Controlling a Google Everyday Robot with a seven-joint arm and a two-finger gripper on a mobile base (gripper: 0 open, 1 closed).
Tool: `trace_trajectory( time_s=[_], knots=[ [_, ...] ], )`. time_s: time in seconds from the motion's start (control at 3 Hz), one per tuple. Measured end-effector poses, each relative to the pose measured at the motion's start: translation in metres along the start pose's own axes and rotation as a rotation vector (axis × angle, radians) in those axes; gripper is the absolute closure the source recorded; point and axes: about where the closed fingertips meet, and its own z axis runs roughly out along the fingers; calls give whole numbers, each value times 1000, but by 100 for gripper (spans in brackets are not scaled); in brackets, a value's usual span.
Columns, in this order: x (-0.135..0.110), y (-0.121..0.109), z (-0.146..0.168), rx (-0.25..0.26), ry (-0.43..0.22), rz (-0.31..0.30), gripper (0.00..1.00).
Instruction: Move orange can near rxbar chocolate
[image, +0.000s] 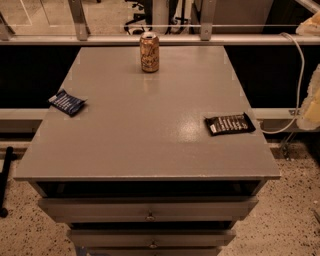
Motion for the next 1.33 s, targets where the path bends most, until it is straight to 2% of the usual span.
trace_trajectory(
  time_s=[0.33,0.67,1.0,1.33],
  knots=[
    [0,0,0,0,0,0,0],
    [-15,-9,14,-23,-76,37,0],
    [-69,-35,56,-85,-273,146,0],
    [-115,-58,78,-88,-412,221,0]
  ],
)
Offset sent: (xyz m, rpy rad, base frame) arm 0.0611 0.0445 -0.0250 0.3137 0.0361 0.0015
